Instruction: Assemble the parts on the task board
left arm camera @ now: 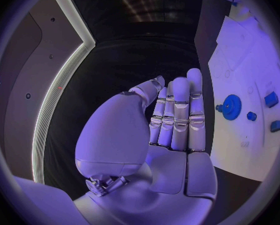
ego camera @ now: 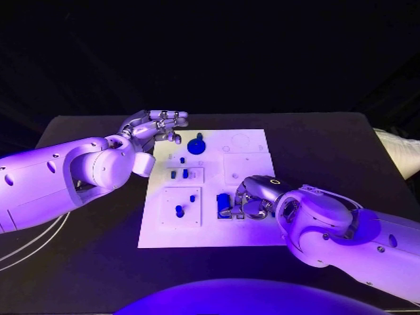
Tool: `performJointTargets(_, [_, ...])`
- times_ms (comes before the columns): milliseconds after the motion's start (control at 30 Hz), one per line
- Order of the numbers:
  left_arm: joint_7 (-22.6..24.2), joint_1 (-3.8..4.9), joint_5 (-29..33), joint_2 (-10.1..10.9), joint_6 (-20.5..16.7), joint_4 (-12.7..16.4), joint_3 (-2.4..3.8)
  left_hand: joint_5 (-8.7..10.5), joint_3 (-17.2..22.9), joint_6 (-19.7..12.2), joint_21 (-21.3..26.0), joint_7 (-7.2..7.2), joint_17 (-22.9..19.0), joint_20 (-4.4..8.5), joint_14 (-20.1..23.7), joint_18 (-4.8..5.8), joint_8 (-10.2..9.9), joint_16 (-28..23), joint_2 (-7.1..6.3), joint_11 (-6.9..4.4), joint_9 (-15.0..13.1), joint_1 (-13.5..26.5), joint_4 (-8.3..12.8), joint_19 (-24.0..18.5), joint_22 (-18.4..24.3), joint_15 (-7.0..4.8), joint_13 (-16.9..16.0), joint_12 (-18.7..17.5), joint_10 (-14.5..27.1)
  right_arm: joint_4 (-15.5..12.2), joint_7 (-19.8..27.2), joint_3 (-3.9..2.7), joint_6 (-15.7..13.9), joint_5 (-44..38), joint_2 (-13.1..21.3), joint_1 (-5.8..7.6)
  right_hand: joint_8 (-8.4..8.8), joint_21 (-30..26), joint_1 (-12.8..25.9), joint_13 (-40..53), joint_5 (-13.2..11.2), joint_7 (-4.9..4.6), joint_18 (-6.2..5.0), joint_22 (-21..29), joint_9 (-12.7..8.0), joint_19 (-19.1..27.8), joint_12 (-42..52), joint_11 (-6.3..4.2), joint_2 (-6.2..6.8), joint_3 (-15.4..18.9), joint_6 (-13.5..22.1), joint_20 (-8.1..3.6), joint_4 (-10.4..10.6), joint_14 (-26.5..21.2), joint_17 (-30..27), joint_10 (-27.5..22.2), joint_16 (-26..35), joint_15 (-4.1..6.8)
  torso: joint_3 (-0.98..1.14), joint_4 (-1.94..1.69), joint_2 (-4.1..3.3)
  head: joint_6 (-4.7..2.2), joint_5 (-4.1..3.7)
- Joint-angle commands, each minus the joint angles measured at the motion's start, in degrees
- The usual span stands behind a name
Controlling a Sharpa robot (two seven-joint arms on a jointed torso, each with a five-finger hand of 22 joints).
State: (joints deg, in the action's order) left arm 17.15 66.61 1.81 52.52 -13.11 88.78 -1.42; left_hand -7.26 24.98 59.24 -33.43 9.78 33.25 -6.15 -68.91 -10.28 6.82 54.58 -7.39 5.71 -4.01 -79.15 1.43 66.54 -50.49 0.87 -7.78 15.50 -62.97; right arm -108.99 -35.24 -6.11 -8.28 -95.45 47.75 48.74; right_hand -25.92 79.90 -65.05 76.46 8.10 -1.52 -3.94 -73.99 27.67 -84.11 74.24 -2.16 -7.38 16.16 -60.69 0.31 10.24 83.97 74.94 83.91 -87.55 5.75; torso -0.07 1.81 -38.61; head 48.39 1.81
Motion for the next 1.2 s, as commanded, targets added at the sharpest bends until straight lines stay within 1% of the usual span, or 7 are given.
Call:
performJointTargets(33, [0.2,0.00,-0.3,-0.1,1.2,0.1,0.02,-0.13,-0.3,-0.3,0.4,0.08,-0.1,-0.39,0.6,-0.15,0.3,-0.2,0.48,-0.03,0.1,0.0,-0.1,0.2,0.0,-0.02,-0.1,0.1,0.4,0.4,0.4,-0.01,0.1,0.2,-0.3,-0.07,0.36,0.1,-2.6,3.1,-0.2,-0.14,0.62,0.0,0.1,-1.1,-0.1,-0.30,-1.95,-0.3,0.2,-0.32,-0.4,5.3,11.6,0.6,-0.2,0.33,-0.04,-0.11,0.01,0.10,-0.03])
performJointTargets(300, [0.2,0.00,-0.3,-0.1,1.2,0.1,0.02,-0.13,-0.3,-0.3,0.4,0.08,-0.1,-0.39,0.6,-0.15,0.3,-0.2,0.48,-0.03,0.1,0.0,-0.1,0.2,0.0,-0.02,-0.1,0.1,0.4,1.9,0.5,0.00,1.1,0.7,-1.5,-0.07,0.40,0.1,-2.9,3.3,-0.1,-0.14,0.64,-0.1,0.2,-1.1,0.0,-0.30,-2.67,-0.8,0.2,-0.30,-0.5,5.3,11.6,0.6,-0.2,0.33,-0.04,-0.09,-0.03,0.27,0.19])
performJointTargets(500, [0.2,0.00,-0.3,-0.1,1.2,0.0,0.02,-0.13,-0.3,-0.3,0.4,0.08,-0.1,-0.39,0.6,-0.15,0.3,-0.2,0.48,-0.03,0.1,0.0,-0.1,0.2,0.0,-0.02,-0.1,0.1,0.4,1.9,0.6,0.01,0.9,0.9,-1.5,-0.09,0.51,0.1,-3.1,3.3,-0.2,-0.22,0.63,-0.1,0.2,-1.1,-0.1,-0.23,-1.40,-0.3,0.3,-0.27,-0.9,5.3,11.5,0.6,-0.1,0.29,-0.08,-0.01,0.08,0.36,0.27])
performJointTargets(633, [0.2,0.00,-0.3,-0.1,1.2,0.0,0.02,-0.13,-0.3,-0.3,0.4,0.08,-0.1,-0.39,0.6,-0.15,0.3,-0.2,0.48,-0.03,0.1,0.0,-0.1,0.2,0.0,-0.02,-0.1,0.1,0.4,1.2,0.9,0.01,-1.5,1.3,-0.6,-0.18,0.60,-0.1,-2.8,3.0,-0.1,-0.29,0.58,0.1,0.2,-1.0,-0.5,-0.18,-0.98,-0.1,0.4,-0.26,-0.8,5.3,11.4,0.5,-0.1,0.25,-0.06,0.02,0.08,0.30,0.23])
performJointTargets(800, [0.3,0.00,-0.3,0.0,1.2,0.0,0.02,-0.13,-0.3,-0.3,0.4,0.08,-0.1,-0.40,0.6,-0.15,0.3,-0.2,0.50,-0.03,0.1,0.0,-0.1,0.2,0.1,-0.01,-0.1,0.1,0.4,-0.8,4.1,-0.06,-7.9,4.1,2.1,-0.31,1.32,-1.1,-3.2,1.2,0.8,-0.67,0.30,1.5,0.1,-0.4,-3.5,0.14,-0.42,0.0,1.3,-0.11,-0.9,5.1,10.6,-0.8,0.5,-0.01,-0.05,0.22,0.15,0.18,0.07])
performJointTargets(1000, [0.3,0.00,-0.3,0.2,1.1,0.1,0.02,-0.14,-0.4,-0.3,0.4,0.08,-0.1,-0.41,0.6,-0.15,0.4,-0.2,0.55,-0.02,0.1,0.0,-0.1,0.2,0.1,0.01,-0.1,0.2,0.5,-3.9,9.2,-0.58,-13.1,11.9,7.9,0.06,5.13,-1.8,-8.2,-1.1,3.5,-2.24,0.11,2.5,-1.5,0.0,-7.5,1.38,-0.19,-1.5,4.6,0.70,-3.3,5.0,10.2,-2.6,0.8,-0.99,-0.12,0.55,0.39,0.10,-0.18])
performJointTargets(1200, [0.3,0.00,-0.3,0.3,1.1,0.1,0.01,-0.14,-0.4,-0.3,0.4,0.08,-0.1,-0.41,0.6,-0.15,0.4,-0.2,0.55,-0.02,0.1,0.0,-0.1,0.2,0.1,0.01,-0.1,0.2,0.5,-5.0,10.0,-0.80,-8.9,10.7,14.0,1.61,10.01,-2.3,-15.6,-5.0,6.3,-3.21,0.01,3.0,-4.9,0.2,-13.9,2.07,-1.60,-6.5,5.0,1.15,-7.9,4.9,9.9,-5.3,1.1,-1.54,-0.18,1.06,0.64,-0.04,-0.40])
